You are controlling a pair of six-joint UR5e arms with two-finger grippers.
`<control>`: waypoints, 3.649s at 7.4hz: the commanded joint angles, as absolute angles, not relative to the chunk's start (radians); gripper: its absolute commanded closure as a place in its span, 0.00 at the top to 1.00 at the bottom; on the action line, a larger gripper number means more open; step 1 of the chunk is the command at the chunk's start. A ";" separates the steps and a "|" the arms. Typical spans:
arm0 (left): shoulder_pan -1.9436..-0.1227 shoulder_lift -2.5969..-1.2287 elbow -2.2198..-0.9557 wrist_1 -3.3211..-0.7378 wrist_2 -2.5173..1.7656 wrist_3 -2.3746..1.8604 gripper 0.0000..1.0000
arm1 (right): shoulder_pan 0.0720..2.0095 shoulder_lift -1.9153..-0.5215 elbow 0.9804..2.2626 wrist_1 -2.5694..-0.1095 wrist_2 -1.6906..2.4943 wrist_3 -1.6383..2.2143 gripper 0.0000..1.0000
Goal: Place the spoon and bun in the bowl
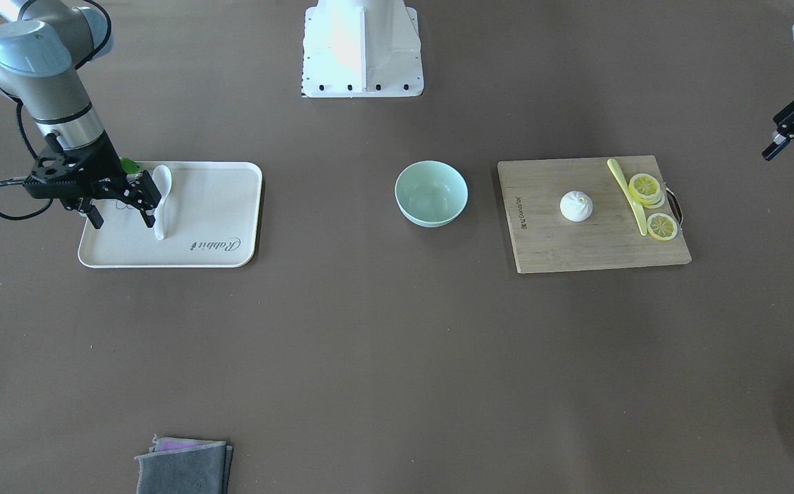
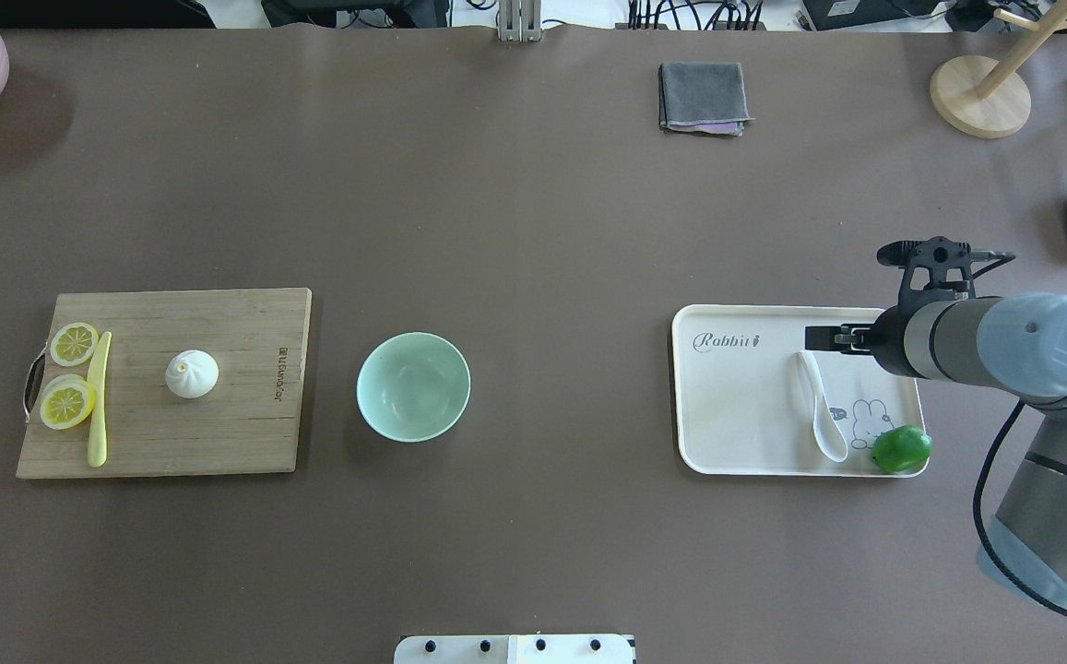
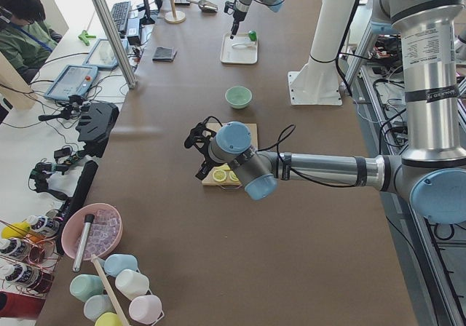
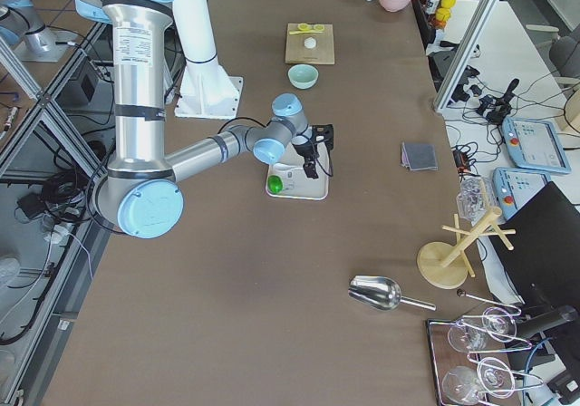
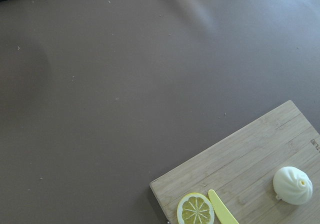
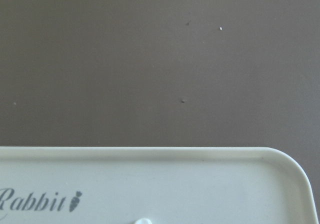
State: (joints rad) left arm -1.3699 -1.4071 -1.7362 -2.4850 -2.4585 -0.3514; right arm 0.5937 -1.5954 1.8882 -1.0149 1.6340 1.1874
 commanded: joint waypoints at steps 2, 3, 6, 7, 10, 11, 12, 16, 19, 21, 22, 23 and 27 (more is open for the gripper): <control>-1.370 -1.408 -1.735 -2.485 -2.457 -0.351 0.99 | 0.479 -1.606 1.884 -1.014 1.525 1.209 0.64; -1.370 -1.408 -1.733 -2.485 -2.457 -0.351 0.99 | 0.474 -1.606 1.882 -1.014 1.523 1.209 0.60; -1.370 -1.411 -1.732 -2.485 -2.457 -0.351 0.99 | 0.468 -1.606 1.884 -1.014 1.522 1.210 0.37; -1.370 -1.411 -1.732 -2.485 -2.456 -0.351 0.99 | 0.465 -1.606 1.882 -1.014 1.522 1.210 0.22; -1.370 -1.413 -1.730 -2.485 -2.456 -0.350 0.99 | 0.463 -1.591 1.890 -1.025 1.511 1.283 0.00; -1.370 -1.413 -1.730 -2.485 -2.457 -0.351 0.99 | 0.463 -1.554 1.902 -1.046 1.511 1.288 0.00; -1.370 -1.413 -1.730 -2.485 -2.457 -0.351 0.99 | 0.468 -1.464 1.910 -1.168 1.511 1.323 0.00; -1.365 -1.414 -1.730 -2.485 -2.457 -0.354 0.99 | 0.399 -0.968 1.824 -1.659 1.465 1.706 0.00; -1.359 -1.414 -1.730 -2.485 -2.457 -0.356 0.99 | 0.310 -0.674 1.553 -1.721 1.341 1.969 0.00; -1.358 -1.414 -1.729 -2.484 -2.457 -0.356 0.99 | 0.272 -0.568 1.422 -1.721 1.289 2.054 0.00; -1.358 -1.416 -1.729 -2.485 -2.457 -0.356 0.99 | 0.249 -0.546 1.378 -1.721 1.248 2.086 0.00; -1.358 -1.416 -1.729 -2.484 -2.457 -0.356 0.99 | 0.239 -0.542 1.371 -1.721 1.226 2.104 0.00; -1.341 -1.445 -1.730 -2.484 -2.457 -0.405 0.99 | 0.254 -0.522 1.402 -1.752 1.196 2.025 1.00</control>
State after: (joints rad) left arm -1.3512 -1.4269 -1.7295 -2.4835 -2.4574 -0.3696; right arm 0.2410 -0.5228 1.3785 -1.7386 1.2061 2.0647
